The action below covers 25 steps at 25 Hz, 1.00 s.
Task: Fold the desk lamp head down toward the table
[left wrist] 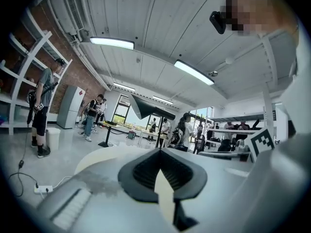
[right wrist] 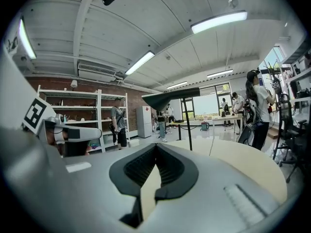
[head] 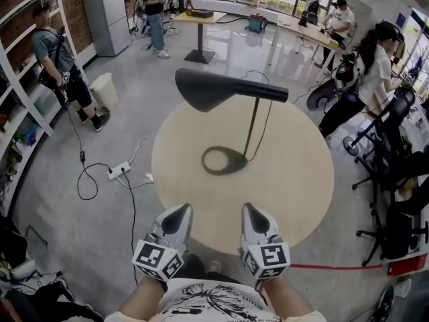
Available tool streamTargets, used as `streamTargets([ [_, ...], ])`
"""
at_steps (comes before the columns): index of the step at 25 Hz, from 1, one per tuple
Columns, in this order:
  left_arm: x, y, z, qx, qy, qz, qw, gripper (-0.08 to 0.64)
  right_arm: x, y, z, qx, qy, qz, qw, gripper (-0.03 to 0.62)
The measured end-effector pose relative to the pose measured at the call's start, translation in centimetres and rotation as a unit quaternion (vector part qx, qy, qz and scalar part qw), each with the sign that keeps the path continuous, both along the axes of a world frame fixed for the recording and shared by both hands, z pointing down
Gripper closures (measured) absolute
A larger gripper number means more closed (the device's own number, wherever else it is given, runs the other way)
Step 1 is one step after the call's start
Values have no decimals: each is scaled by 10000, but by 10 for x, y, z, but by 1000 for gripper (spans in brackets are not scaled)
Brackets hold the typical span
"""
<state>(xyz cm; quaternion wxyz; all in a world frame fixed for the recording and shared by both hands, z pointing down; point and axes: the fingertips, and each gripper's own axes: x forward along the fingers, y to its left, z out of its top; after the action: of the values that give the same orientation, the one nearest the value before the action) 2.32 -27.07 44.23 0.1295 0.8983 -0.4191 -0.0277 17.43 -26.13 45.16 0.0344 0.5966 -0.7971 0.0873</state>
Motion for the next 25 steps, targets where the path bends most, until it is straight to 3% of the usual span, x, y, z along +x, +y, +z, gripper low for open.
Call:
streamTargets([
  [8, -17, -82, -15, 17, -50, 290, 9996, 555, -5, -74, -9, -36, 68, 468, 9989, 583],
  [14, -17, -137, -49, 358, -6, 535, 9979, 555, -5, -117, -32, 110, 192, 683, 9974, 583],
  [20, -28, -191, -107, 968, 52, 660, 9931, 555, -16, -143, -45, 187, 315, 709, 9968, 583],
  [25, -37, -228, -176, 1691, 145, 645, 9834, 555, -25, -157, -41, 120, 401, 691, 9967, 583],
])
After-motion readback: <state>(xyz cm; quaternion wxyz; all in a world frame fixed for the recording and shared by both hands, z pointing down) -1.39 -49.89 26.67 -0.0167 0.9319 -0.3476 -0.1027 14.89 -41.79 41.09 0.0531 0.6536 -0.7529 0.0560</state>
